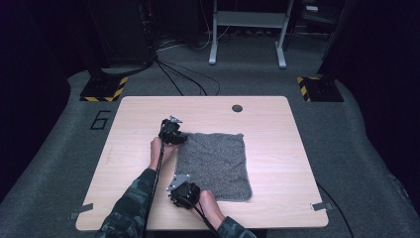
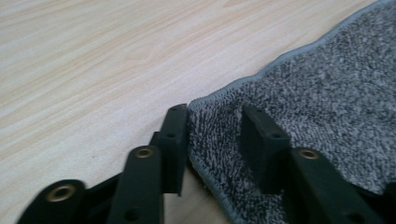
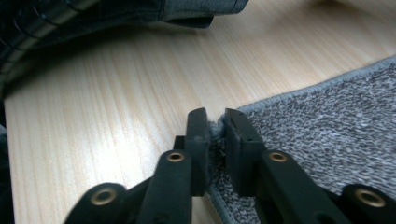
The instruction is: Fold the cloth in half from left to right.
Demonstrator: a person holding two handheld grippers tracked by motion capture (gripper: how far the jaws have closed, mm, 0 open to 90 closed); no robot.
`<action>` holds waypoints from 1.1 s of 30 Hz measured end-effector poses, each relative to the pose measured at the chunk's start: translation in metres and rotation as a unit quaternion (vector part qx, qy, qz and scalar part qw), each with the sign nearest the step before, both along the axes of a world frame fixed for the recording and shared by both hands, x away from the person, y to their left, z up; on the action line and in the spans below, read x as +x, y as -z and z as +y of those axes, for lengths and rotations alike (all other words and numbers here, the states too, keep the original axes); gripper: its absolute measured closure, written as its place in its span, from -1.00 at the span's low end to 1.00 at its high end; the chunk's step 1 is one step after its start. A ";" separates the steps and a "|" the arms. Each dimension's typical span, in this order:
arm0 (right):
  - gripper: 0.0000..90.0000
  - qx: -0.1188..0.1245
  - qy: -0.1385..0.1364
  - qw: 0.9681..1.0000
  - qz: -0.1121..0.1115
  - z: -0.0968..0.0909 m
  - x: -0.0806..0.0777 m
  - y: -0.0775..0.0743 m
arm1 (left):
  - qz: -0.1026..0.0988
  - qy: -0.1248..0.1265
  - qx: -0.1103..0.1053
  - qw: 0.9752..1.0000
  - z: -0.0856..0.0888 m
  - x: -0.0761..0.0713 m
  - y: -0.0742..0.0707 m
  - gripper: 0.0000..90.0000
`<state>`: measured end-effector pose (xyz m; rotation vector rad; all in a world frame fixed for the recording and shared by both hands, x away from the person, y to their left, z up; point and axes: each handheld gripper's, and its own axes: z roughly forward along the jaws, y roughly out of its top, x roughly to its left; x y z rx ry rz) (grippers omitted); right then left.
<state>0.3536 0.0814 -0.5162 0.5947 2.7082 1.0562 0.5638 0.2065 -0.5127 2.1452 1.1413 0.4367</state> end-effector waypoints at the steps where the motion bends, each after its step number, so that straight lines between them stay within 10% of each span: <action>1: 0.86 0.003 0.000 1.000 -0.001 -0.001 0.001 0.000 | -0.002 0.002 -0.006 1.000 0.001 -0.001 0.001 0.55; 9: 0.94 0.012 0.001 1.000 0.001 -0.003 -0.003 0.000 | 0.000 0.009 -0.035 0.999 0.003 0.000 0.004 0.88; 33: 0.95 0.100 0.012 0.995 -0.029 -0.028 -0.014 -0.035 | -0.018 0.012 -0.026 0.999 0.003 -0.002 -0.031 0.90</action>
